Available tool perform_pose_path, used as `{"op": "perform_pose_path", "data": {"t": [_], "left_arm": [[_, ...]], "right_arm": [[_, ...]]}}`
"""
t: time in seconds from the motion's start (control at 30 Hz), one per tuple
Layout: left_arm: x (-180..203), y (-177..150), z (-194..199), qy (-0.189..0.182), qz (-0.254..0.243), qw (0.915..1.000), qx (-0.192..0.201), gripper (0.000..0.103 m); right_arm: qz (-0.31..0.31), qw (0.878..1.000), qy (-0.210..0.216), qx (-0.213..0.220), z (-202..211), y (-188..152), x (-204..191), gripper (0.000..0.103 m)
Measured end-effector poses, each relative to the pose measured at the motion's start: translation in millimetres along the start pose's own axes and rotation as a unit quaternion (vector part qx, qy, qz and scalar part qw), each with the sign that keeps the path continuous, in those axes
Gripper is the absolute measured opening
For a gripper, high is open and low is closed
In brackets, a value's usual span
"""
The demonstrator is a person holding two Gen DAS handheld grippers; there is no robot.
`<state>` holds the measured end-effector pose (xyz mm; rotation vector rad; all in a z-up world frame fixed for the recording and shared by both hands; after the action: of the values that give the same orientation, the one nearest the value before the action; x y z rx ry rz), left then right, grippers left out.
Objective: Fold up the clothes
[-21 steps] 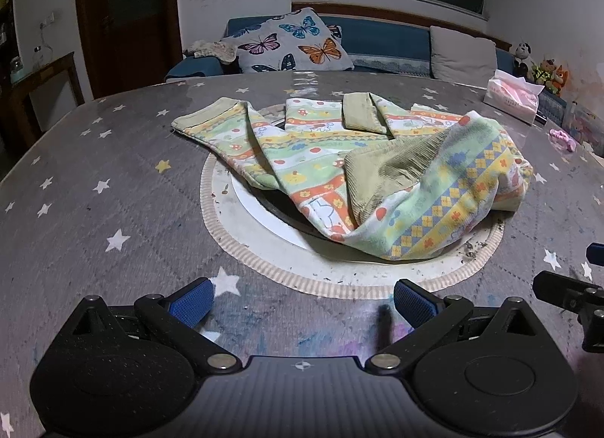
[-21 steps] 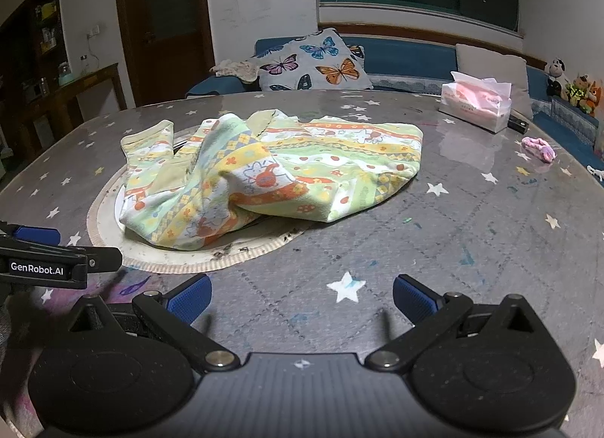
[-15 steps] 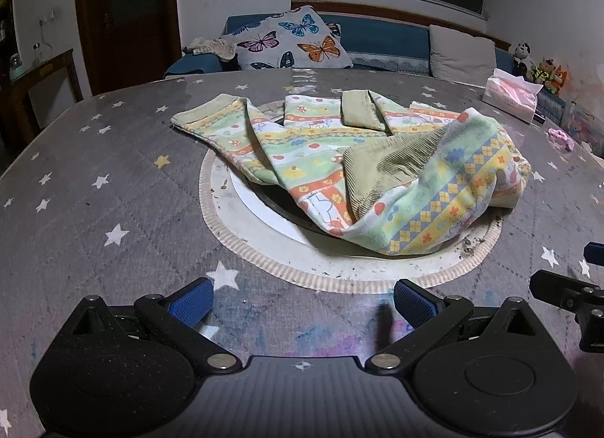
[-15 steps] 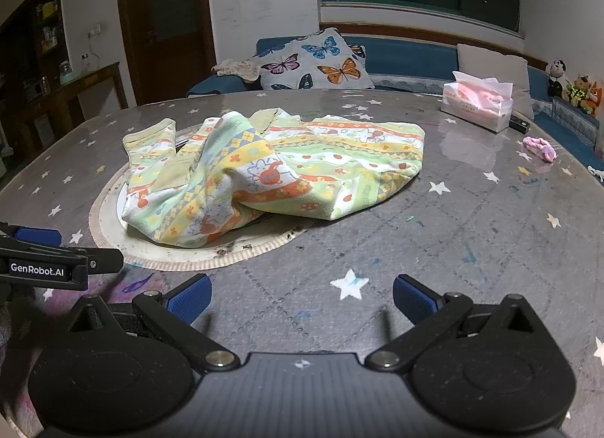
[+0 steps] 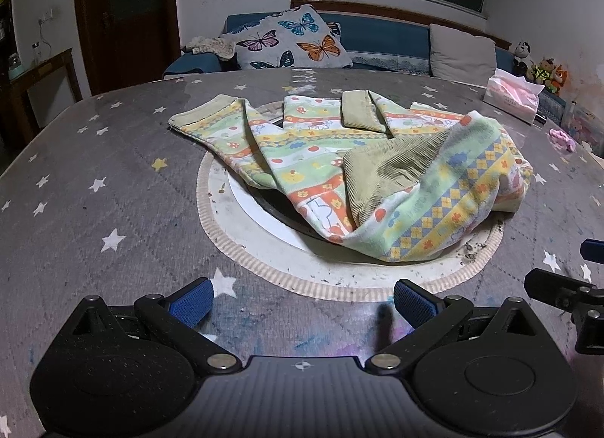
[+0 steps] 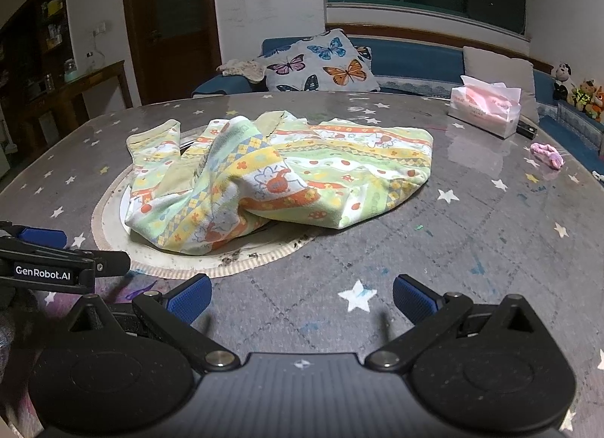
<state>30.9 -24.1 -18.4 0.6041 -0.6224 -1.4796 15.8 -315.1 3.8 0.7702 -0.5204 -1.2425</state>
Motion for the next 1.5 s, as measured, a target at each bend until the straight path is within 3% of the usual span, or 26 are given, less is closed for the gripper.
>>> {"op": "perform_pose_path", "data": {"t": [0.7, 1.07, 1.37, 1.5], "left_arm": [[-9, 16, -10, 0.008, 0.005, 1.0000, -0.001, 0.103], [-21, 36, -12, 0.013, 0.007, 0.9998, 0.011, 0.103], [-41, 64, -19, 0.017, 0.028, 0.9992, 0.025, 0.102], [-49, 79, -29, 0.013, 0.041, 0.9988, 0.025, 0.094]], "right_arm": [[0.020, 1.000, 0.007, 0.006, -9, 22, -4, 0.103], [0.032, 0.999, 0.015, 0.027, -11, 55, -4, 0.102], [0.042, 0.997, 0.051, 0.034, -24, 83, -10, 0.091], [0.041, 0.997, 0.064, 0.024, -35, 86, -10, 0.080]]}}
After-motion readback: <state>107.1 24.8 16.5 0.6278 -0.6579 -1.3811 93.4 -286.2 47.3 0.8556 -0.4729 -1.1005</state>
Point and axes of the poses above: each gripper's, at about its wrist camera, not at the fingertips, and z roughly against the way its jaws point, x to its right, y to its top, the point moved 3 cm from there along -z, roughly the way its jaws point
